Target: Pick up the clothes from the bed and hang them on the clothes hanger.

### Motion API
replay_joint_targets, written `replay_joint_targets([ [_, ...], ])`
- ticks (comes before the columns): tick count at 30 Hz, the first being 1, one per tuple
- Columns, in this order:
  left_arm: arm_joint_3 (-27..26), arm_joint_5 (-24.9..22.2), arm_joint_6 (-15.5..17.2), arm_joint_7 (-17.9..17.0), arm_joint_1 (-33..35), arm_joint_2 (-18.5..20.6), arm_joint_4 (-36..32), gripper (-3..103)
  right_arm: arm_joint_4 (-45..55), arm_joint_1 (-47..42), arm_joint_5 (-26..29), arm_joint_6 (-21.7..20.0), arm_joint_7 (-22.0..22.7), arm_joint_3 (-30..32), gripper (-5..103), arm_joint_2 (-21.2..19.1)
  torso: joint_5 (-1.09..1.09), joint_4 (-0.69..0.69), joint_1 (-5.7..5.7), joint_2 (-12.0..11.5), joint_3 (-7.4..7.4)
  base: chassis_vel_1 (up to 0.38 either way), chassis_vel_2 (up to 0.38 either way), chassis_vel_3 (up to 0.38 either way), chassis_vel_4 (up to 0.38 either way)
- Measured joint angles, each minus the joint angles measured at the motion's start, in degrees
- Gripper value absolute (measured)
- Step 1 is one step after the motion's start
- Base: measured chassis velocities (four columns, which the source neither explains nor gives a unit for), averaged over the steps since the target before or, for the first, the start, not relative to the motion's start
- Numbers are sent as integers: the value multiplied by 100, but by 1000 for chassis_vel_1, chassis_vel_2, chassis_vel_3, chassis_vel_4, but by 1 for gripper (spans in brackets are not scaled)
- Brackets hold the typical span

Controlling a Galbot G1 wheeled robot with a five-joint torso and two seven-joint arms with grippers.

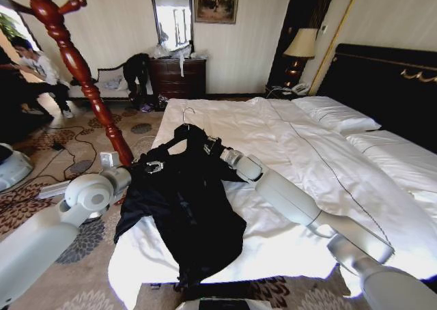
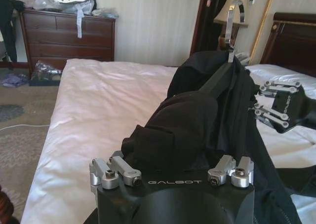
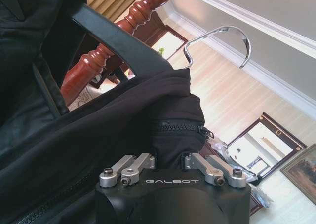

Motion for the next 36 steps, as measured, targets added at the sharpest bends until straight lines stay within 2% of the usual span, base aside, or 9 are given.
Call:
replay_joint_targets([
  [3, -5, 1, -80, 64, 21, -6, 0, 82, 0, 5, 55, 0, 0, 0, 16, -1, 1, -1, 0, 0, 0, 0, 0, 0, 0],
  [10, 13, -11, -254, 287, 36, -56, -11, 79, 91, 16, 182, 168, 60, -49, 41, -9, 1, -1, 0, 0, 0, 0, 0, 0, 0],
  [13, 13, -2, -266, 310, 79, -74, 7, 66, 93, 18, 183, 173, 106, 22, 57, -47, 1, 0, 0, 0, 0, 0, 0, 0, 0],
  [15, 13, 2, -266, 310, 88, -76, 10, 66, 88, 20, 182, 169, 123, 41, 57, -63, 1, -1, 0, 0, 0, 0, 0, 0, 0],
  [16, 11, 7, -266, 311, 109, -80, 17, 54, 81, 22, 178, 152, 154, 73, 62, -95, 1, -2, 0, 0, 0, 0, 0, 0, 0],
  [26, -16, 90, -267, 289, 245, -128, 58, 23, 132, -60, 243, -89, 446, 396, 98, -294, 1, -2, 0, 0, 0, 0, 0, 0, 0],
  [31, -21, 145, -293, 258, 239, -126, 94, 10, 359, -103, 970, -516, 928, 474, 100, -502, 0, 0, 0, 0, 0, 0, 0, 0, 0],
  [32, -23, 170, -312, 261, 186, -89, 116, 7, 524, -178, 1429, -701, 1172, 550, 100, -584, 0, -1, 0, 0, 0, 0, 0, 0, 0],
  [36, -32, 174, -322, 260, 155, 12, 137, 7, 683, -379, 1818, -844, 1381, 697, 100, -697, 1, -1, 0, 0, 0, 0, 0, 0, 0],
])
